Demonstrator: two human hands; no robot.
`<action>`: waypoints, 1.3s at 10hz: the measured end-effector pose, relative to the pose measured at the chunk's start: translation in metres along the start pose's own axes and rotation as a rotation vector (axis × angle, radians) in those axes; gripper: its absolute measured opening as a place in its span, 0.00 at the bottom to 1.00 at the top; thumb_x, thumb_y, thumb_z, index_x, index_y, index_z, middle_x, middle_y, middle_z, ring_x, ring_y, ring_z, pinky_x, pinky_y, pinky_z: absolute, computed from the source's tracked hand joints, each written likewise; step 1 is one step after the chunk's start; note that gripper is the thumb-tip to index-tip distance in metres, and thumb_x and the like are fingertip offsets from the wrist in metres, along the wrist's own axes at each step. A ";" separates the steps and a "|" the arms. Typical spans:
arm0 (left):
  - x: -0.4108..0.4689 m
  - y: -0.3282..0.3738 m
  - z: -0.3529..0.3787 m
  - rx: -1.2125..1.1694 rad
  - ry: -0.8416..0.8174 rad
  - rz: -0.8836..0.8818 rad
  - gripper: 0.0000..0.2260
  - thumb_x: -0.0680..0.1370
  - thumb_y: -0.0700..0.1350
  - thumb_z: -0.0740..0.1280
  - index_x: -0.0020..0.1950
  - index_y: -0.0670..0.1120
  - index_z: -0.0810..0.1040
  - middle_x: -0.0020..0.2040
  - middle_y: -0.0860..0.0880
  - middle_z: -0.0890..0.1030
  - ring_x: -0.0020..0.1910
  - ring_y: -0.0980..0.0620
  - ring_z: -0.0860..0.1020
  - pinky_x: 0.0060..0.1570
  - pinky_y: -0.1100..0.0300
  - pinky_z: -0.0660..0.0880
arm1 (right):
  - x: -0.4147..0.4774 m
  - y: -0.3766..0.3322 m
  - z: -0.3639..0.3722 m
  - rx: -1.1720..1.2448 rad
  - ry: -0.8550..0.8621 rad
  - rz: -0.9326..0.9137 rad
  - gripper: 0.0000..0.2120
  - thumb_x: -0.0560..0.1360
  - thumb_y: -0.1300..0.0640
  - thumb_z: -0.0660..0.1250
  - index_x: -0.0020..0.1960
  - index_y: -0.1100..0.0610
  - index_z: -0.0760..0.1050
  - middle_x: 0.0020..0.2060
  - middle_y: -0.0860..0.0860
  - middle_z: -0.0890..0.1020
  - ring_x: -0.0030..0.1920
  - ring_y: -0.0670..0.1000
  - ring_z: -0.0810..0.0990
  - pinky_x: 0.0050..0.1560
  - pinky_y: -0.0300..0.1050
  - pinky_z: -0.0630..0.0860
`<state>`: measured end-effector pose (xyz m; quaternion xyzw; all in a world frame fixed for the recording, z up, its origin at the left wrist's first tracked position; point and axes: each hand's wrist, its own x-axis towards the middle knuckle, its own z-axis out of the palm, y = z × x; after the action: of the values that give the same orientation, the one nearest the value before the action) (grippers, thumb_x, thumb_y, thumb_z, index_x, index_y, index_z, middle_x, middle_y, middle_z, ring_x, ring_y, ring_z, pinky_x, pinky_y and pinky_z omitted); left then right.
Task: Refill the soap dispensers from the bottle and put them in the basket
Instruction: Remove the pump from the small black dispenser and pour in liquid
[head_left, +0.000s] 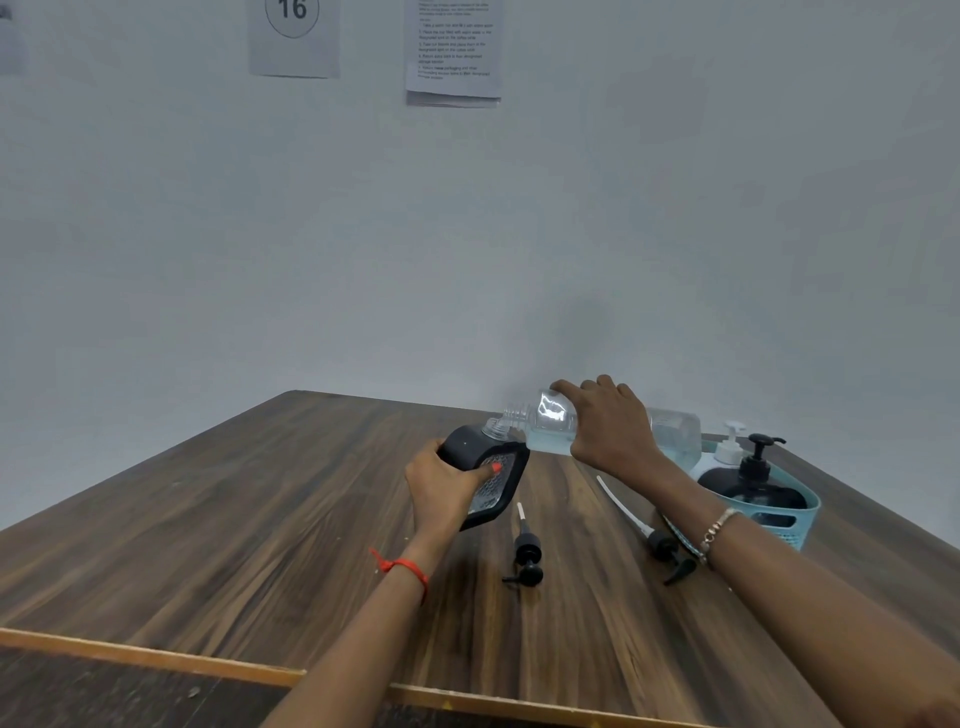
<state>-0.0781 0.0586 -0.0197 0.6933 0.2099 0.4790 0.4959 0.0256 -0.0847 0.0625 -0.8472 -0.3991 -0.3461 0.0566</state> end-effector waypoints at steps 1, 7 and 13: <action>-0.001 -0.001 -0.001 0.000 -0.008 -0.002 0.18 0.59 0.43 0.80 0.43 0.46 0.76 0.38 0.51 0.79 0.35 0.55 0.78 0.31 0.70 0.70 | 0.000 0.000 0.000 -0.007 0.003 -0.005 0.31 0.65 0.64 0.63 0.67 0.50 0.66 0.47 0.53 0.79 0.52 0.54 0.73 0.47 0.42 0.65; -0.002 -0.004 0.002 0.006 -0.010 -0.027 0.19 0.59 0.43 0.80 0.43 0.47 0.75 0.38 0.50 0.79 0.36 0.54 0.78 0.30 0.70 0.69 | -0.003 0.001 0.000 -0.023 -0.007 -0.006 0.32 0.65 0.65 0.63 0.68 0.50 0.66 0.48 0.52 0.79 0.52 0.54 0.73 0.49 0.43 0.66; -0.005 -0.002 0.003 -0.002 -0.019 -0.042 0.19 0.59 0.44 0.80 0.44 0.46 0.77 0.38 0.51 0.80 0.36 0.55 0.78 0.30 0.70 0.69 | -0.007 0.002 -0.002 -0.024 -0.002 -0.006 0.31 0.65 0.64 0.63 0.68 0.50 0.66 0.48 0.52 0.79 0.53 0.54 0.73 0.50 0.43 0.66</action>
<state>-0.0769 0.0544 -0.0242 0.6928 0.2193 0.4621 0.5083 0.0231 -0.0913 0.0600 -0.8470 -0.3975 -0.3500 0.0451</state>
